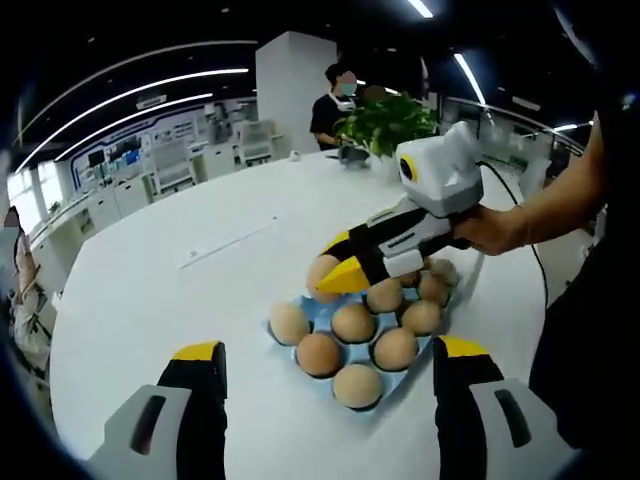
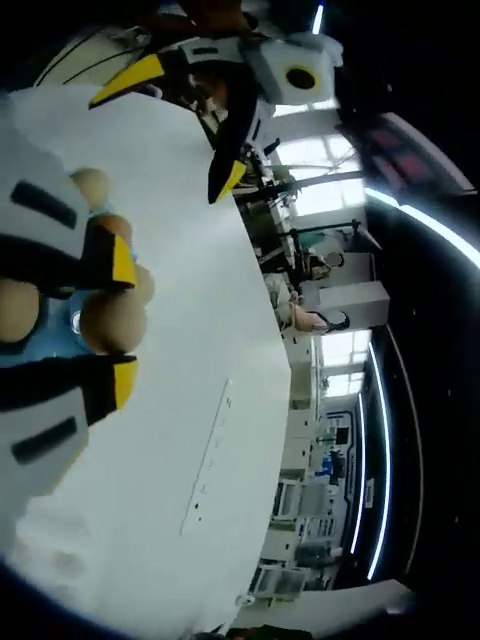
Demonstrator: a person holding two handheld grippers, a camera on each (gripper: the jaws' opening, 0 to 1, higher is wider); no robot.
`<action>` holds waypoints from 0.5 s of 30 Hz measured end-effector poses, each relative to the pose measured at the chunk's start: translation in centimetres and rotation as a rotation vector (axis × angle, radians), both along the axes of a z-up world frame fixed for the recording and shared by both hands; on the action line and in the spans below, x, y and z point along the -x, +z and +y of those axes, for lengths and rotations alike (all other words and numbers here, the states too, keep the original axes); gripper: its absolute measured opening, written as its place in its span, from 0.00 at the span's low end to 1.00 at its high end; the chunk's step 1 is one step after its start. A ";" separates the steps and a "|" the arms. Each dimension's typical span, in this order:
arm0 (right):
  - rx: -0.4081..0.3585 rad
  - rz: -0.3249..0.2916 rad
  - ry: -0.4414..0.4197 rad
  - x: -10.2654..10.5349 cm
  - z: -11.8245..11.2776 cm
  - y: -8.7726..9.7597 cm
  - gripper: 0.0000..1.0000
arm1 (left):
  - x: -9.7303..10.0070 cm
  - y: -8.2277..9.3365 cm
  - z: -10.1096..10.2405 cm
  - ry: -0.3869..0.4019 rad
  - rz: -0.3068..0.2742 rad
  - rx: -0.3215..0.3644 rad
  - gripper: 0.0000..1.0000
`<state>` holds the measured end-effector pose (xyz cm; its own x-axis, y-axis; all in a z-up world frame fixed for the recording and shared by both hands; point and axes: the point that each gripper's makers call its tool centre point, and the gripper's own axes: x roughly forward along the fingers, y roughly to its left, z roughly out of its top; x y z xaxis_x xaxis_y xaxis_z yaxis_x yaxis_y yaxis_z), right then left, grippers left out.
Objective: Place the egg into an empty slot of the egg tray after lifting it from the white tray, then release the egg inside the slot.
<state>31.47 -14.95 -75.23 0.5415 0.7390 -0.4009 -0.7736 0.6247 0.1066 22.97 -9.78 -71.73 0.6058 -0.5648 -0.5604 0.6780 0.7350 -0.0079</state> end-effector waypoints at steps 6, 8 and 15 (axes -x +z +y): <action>0.016 0.022 0.018 0.4 0.2 -0.7 0.25 | 0.2 -0.2 -0.2 -0.006 0.003 -0.002 0.86; 0.018 0.023 0.024 0.5 0.4 -0.9 0.25 | 0.3 -0.3 -0.3 -0.015 0.004 -0.016 0.85; 0.016 0.051 0.018 0.2 0.9 -1.4 0.25 | 0.2 0.0 0.1 0.008 -0.006 -0.006 0.85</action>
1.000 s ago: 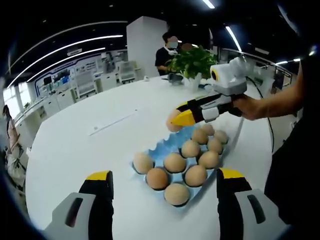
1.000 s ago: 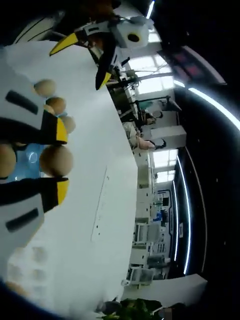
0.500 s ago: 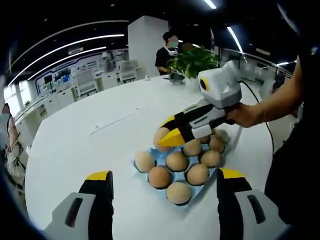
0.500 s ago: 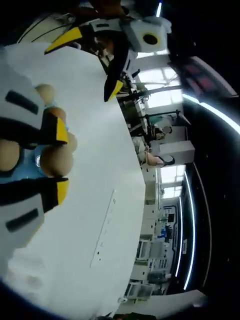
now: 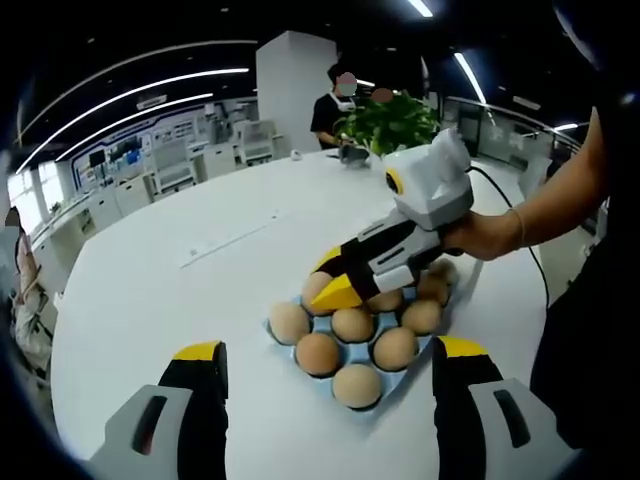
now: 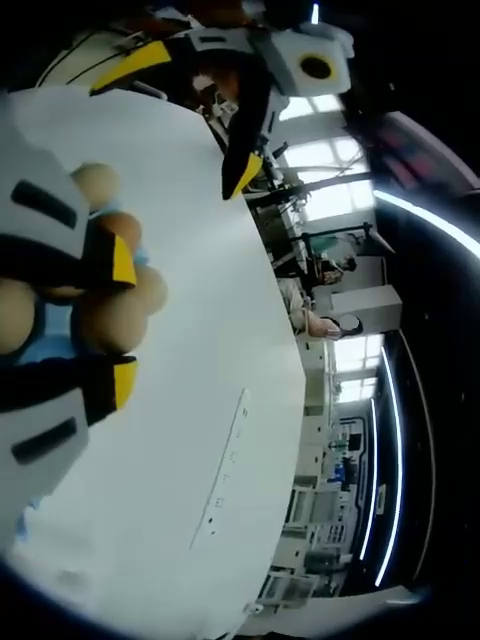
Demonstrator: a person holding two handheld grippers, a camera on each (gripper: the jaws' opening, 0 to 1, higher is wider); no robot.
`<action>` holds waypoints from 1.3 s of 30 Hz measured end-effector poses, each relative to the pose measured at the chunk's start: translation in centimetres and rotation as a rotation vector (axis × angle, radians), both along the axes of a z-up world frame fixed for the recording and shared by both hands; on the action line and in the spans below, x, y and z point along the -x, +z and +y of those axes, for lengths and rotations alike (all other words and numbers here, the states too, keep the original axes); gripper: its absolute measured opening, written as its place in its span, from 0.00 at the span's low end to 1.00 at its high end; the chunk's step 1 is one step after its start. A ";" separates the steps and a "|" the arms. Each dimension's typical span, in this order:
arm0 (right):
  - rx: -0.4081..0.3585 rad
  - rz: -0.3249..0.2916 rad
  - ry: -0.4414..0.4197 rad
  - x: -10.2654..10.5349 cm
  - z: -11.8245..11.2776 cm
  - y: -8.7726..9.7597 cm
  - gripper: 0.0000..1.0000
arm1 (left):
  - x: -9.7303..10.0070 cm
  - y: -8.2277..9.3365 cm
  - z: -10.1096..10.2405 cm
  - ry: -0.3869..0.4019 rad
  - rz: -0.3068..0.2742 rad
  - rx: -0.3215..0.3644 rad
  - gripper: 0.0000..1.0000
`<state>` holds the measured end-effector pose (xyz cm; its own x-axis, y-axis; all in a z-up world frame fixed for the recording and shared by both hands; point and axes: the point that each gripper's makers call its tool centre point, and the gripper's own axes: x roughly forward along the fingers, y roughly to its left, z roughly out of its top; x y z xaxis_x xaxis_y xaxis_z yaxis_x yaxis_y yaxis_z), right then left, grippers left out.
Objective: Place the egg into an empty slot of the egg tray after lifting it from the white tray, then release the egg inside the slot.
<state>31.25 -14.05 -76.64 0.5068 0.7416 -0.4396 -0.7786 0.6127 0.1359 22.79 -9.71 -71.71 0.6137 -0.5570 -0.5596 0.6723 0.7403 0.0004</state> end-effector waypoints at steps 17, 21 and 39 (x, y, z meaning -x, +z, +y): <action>-0.009 0.083 -0.009 0.0 -0.2 -0.6 0.24 | 0.0 0.3 -0.2 -0.008 -0.005 0.001 0.86; -0.008 0.081 -0.008 0.2 -0.3 -0.6 0.24 | 0.2 0.3 -0.2 -0.008 -0.005 0.001 0.86; 0.000 0.053 0.019 1.2 -0.9 0.1 0.26 | 0.8 0.6 -0.4 -0.007 -0.011 -0.009 0.85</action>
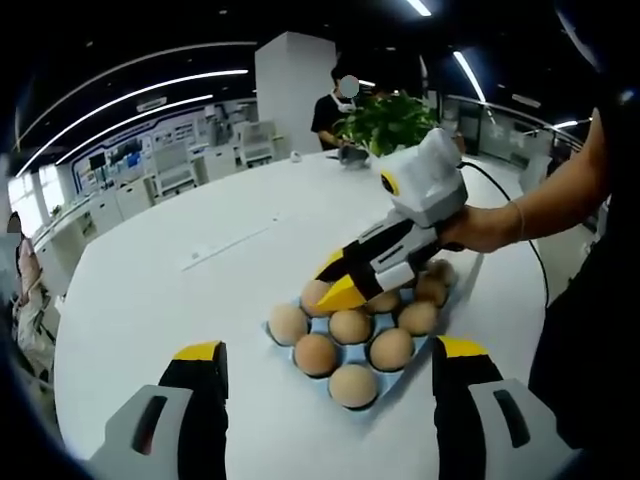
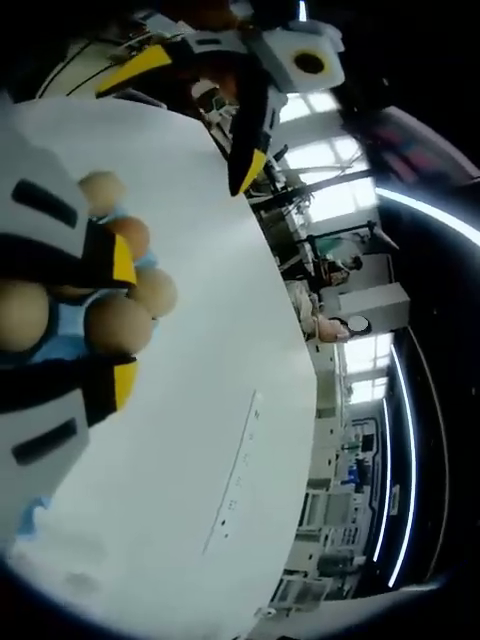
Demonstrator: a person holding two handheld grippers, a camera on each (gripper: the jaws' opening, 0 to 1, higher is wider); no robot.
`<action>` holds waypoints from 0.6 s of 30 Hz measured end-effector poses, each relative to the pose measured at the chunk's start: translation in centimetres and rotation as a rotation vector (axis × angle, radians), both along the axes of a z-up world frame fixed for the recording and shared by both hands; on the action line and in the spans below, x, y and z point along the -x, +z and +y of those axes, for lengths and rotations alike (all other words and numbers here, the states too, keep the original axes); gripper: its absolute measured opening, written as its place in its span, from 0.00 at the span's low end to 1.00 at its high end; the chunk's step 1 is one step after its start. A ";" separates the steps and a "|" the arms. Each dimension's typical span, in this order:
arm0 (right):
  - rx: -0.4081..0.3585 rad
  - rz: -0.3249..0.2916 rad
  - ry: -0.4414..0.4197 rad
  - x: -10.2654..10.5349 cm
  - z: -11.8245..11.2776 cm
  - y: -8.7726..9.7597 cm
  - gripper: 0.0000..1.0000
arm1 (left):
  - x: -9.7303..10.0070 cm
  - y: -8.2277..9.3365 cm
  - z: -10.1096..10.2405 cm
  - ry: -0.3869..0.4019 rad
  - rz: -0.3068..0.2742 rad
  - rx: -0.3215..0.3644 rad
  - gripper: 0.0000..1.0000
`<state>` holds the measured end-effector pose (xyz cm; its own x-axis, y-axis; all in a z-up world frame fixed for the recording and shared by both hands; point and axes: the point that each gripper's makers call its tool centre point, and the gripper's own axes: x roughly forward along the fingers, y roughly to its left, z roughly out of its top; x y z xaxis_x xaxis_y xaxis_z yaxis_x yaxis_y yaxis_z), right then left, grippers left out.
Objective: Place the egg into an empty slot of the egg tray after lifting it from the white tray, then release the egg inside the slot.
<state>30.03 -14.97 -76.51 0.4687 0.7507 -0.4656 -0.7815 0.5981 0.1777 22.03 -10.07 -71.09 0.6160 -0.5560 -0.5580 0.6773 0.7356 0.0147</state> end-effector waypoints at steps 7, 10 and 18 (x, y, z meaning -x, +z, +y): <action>-0.034 -0.029 -0.028 0.5 -2.2 1.3 0.26 | -0.2 0.2 -0.1 -0.006 -0.007 -0.007 0.85; -0.031 -0.081 -0.093 0.1 -5.1 1.8 0.26 | -0.3 0.2 -0.2 -0.011 -0.009 -0.009 0.85; 0.037 -0.165 -0.345 -1.3 -15.1 2.4 0.24 | -0.7 0.1 -0.5 -0.020 -0.010 -0.002 0.85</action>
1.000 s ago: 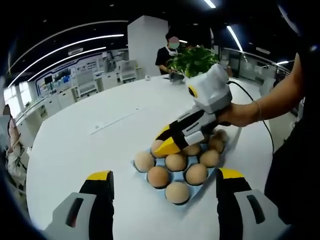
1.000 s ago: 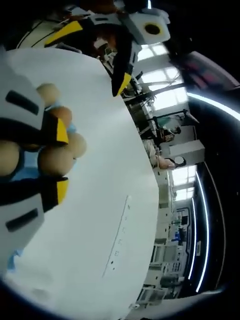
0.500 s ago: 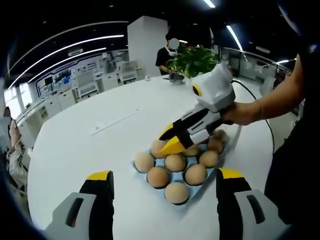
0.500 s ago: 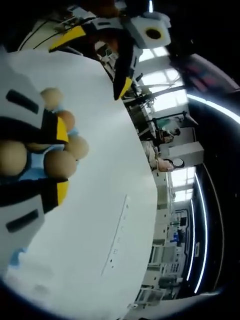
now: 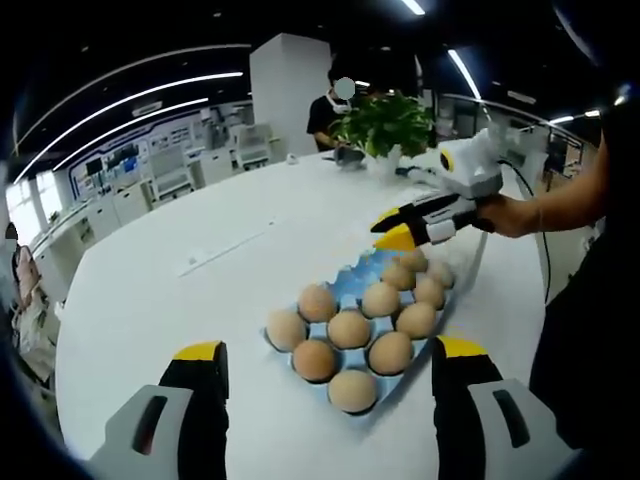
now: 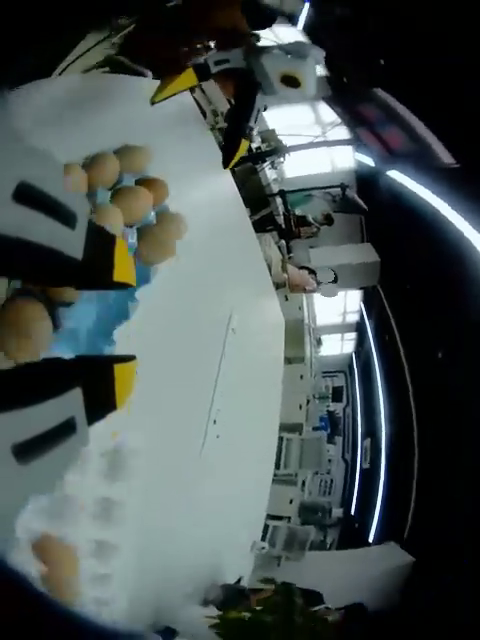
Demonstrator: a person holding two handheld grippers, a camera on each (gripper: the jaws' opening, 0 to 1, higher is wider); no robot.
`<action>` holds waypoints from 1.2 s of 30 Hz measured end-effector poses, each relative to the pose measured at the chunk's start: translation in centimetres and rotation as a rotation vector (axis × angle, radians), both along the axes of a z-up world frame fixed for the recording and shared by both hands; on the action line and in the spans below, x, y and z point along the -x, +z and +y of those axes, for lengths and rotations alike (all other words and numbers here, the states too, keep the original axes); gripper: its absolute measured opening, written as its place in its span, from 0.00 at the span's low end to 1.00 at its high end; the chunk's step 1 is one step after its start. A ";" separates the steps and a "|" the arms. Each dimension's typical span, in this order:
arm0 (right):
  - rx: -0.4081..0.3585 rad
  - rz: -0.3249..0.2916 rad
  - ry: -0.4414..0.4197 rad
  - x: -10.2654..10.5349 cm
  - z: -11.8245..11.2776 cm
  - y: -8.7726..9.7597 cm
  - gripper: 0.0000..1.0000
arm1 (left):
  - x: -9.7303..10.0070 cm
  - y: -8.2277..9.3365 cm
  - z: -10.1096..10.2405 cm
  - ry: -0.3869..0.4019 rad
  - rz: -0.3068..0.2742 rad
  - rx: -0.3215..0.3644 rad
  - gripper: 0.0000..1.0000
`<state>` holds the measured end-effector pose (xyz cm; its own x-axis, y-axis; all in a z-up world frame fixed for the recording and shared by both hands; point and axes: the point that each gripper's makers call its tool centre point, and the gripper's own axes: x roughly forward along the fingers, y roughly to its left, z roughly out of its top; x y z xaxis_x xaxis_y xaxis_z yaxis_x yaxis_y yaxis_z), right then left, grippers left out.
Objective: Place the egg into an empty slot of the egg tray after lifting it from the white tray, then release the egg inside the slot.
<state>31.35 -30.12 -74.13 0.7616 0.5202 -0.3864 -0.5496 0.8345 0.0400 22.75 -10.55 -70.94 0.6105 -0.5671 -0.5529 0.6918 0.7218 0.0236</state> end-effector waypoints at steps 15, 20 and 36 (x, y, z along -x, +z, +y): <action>0.085 0.003 -0.461 -1.9 -16.3 -1.7 0.27 | -0.4 0.0 -0.1 -0.008 0.000 0.007 0.85; 0.159 0.021 -0.445 -2.1 -16.4 -3.3 0.27 | -0.4 0.0 0.2 0.006 0.002 0.011 0.85; -0.001 -0.048 -0.398 -1.1 -13.0 1.1 0.25 | -0.1 -0.4 0.2 0.003 0.009 0.001 0.85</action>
<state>32.48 -43.07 -73.07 0.9209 0.1810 -0.3452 -0.1843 0.9826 0.0235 22.84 -10.36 -71.36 0.6076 -0.5654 -0.5578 0.6894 0.7241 0.0169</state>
